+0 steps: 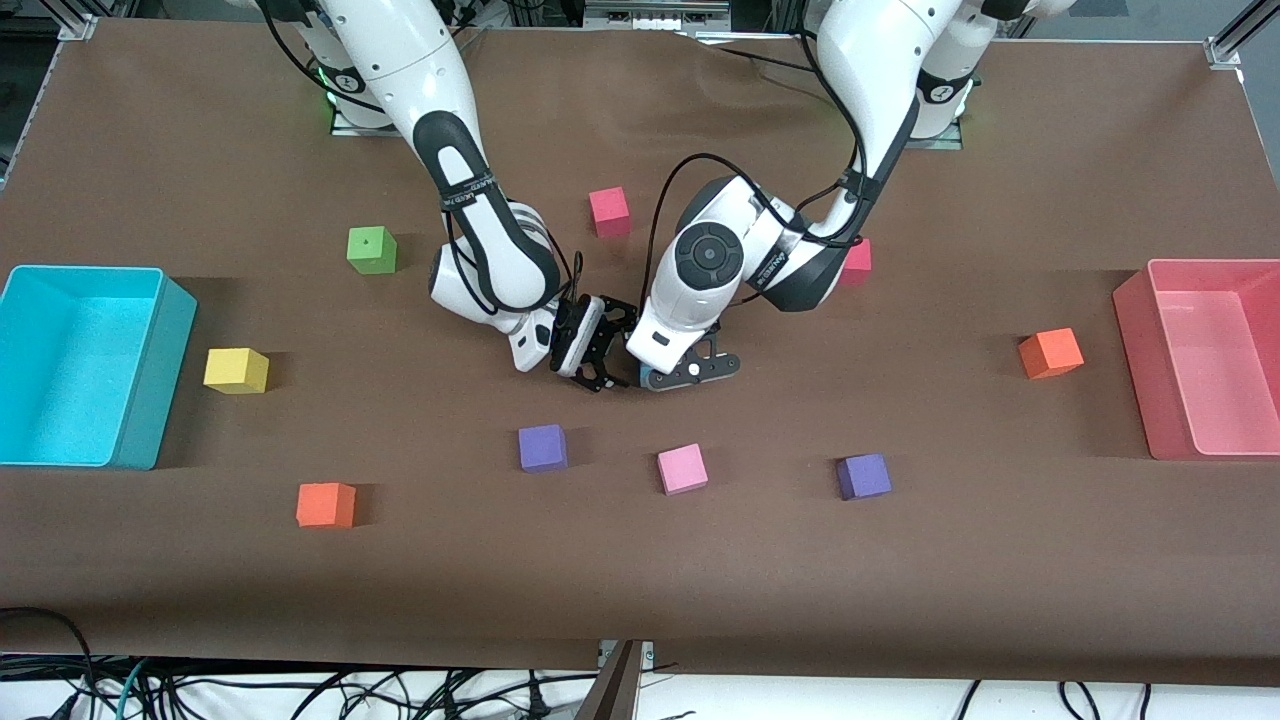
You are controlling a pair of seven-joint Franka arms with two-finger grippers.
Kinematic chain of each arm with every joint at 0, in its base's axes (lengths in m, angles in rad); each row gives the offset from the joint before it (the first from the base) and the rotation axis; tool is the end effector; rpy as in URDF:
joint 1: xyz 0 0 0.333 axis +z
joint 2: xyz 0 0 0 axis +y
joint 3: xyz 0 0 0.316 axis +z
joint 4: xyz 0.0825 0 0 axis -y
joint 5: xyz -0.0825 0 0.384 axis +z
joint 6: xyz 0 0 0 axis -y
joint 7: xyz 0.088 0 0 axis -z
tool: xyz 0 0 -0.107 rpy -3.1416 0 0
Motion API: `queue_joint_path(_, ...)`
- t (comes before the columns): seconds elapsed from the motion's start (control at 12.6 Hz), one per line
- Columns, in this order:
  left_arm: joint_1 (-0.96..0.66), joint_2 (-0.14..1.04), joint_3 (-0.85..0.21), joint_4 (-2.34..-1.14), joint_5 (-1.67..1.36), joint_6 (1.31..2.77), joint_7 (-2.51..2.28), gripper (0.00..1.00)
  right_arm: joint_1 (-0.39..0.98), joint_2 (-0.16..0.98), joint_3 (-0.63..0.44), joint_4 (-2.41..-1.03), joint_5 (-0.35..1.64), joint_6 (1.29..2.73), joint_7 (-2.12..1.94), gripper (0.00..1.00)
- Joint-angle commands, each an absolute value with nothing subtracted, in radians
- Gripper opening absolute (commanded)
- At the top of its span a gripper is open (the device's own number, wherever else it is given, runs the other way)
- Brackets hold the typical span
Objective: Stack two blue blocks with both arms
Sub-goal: 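Carry the second light blue cube with the left gripper onto the first cube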
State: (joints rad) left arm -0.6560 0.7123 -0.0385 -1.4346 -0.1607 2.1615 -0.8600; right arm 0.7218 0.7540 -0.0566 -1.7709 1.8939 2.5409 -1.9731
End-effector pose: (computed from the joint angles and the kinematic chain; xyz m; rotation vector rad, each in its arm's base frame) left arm 0.5570 -0.4654 0.2734 2.9879 0.3963 -0.1529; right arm 0.5118 0.3893 0.1276 -2.0429 -1.0737 -0.7431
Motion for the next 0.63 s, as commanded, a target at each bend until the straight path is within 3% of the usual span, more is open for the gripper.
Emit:
queue_joint_path(0.0,-0.678,0.733,-0.015,-1.393,-0.179,2.148,-0.867,0.00,0.709,0.752,-0.048,-1.778,1.916,2.526,-2.005,1.00)
queue_joint_path(0.55,-0.686,0.750,0.000,-1.393,-0.178,2.183,-0.867,0.00,0.707,0.752,-0.048,-1.778,1.913,2.502,-2.013,0.99)
